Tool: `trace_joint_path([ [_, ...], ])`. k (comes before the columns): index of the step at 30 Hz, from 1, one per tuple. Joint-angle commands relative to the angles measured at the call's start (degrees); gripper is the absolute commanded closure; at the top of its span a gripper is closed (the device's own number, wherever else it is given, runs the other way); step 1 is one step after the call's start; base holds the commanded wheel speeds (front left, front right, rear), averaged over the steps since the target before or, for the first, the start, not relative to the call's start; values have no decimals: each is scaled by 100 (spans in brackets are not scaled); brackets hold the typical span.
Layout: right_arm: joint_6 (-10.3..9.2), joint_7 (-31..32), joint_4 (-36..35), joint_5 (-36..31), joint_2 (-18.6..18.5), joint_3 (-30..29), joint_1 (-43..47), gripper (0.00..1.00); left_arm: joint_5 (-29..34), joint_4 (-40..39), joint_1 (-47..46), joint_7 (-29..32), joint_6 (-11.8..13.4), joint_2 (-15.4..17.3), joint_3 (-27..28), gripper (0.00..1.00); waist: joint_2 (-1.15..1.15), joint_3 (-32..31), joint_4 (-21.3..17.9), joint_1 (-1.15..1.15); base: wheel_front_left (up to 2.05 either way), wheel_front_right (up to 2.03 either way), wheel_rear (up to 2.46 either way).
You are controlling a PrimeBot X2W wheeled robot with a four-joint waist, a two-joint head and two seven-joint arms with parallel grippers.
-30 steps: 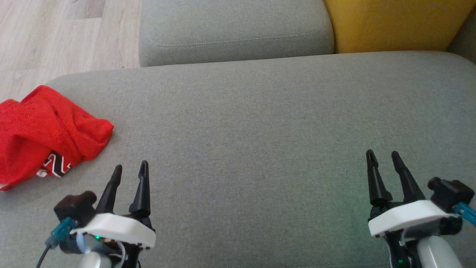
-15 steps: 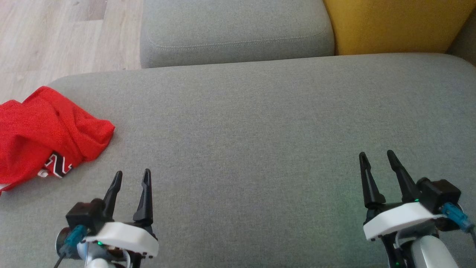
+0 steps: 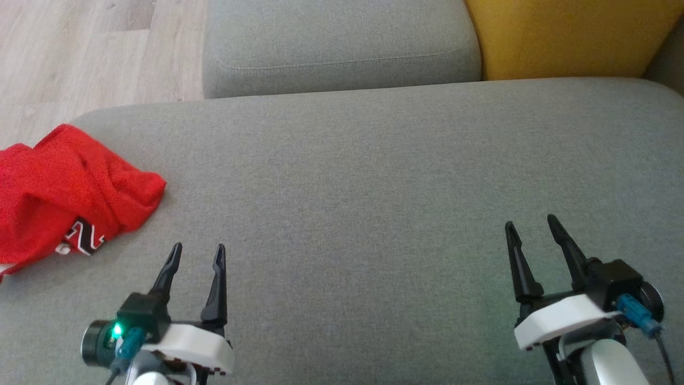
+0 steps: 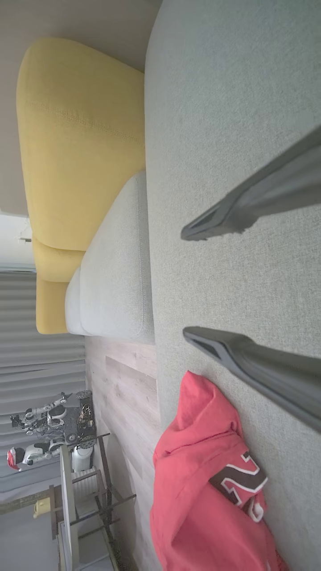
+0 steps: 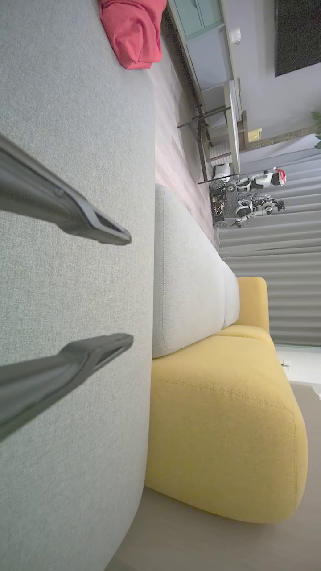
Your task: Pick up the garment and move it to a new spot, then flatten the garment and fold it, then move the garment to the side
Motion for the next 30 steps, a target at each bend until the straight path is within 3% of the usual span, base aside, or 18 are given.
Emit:
trace_joint_path([
  [1,-4,-102,-214,-178,-13,131,-118,0,198,-199,-181,-114,30,45,182,0,0,0,2,0,0,0,0],
  [12,-4,-112,-141,118,86,-22,-108,0,87,-115,-189,-120,29,-26,288,0,0,24,6,0,0,0,0],
  [30,-4,-67,-123,59,110,-46,-95,0,79,-57,-244,-121,30,-92,356,0,0,54,134,0,0,0,0],
])
